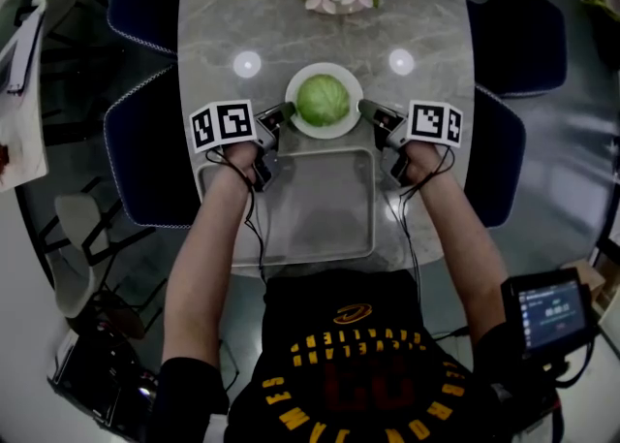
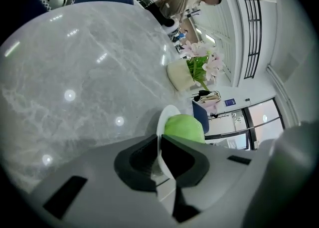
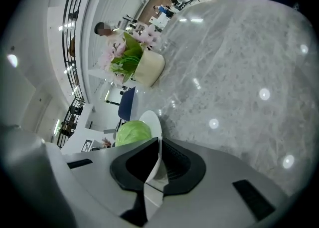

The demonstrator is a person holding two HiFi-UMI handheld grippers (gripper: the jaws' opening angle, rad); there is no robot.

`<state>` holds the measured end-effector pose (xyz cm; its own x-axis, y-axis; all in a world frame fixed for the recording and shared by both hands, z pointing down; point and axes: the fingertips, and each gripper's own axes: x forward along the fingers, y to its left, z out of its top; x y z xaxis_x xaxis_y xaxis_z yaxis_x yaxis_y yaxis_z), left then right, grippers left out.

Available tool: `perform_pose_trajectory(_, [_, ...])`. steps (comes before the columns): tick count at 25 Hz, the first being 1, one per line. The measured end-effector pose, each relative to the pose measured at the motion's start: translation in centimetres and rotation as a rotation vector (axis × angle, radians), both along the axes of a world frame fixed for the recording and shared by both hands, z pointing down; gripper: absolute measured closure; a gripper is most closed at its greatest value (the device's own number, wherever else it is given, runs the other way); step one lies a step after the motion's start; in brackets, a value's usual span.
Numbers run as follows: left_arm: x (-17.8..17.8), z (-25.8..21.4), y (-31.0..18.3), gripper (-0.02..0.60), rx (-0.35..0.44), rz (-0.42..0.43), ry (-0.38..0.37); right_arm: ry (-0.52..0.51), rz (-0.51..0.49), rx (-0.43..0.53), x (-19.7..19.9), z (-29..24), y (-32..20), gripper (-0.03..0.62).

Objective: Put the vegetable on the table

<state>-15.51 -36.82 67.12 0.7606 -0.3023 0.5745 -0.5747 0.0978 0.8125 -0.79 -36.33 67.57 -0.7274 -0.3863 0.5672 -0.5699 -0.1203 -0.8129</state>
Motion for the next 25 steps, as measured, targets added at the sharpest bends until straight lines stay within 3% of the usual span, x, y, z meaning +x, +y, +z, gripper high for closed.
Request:
perform_pose_trajectory(16, [0.2,1.1,0.1,0.56,-0.025,0.041,-0.042,0.013,-0.002,0.023,0.0,0.4,0.1,0.563])
perform_pose_trajectory(25, [0.1,1.7,-0.3,0.558,-0.039,0.014,-0.05,0.039,0.029,0.028,0.2,1.2,-0.1,0.563])
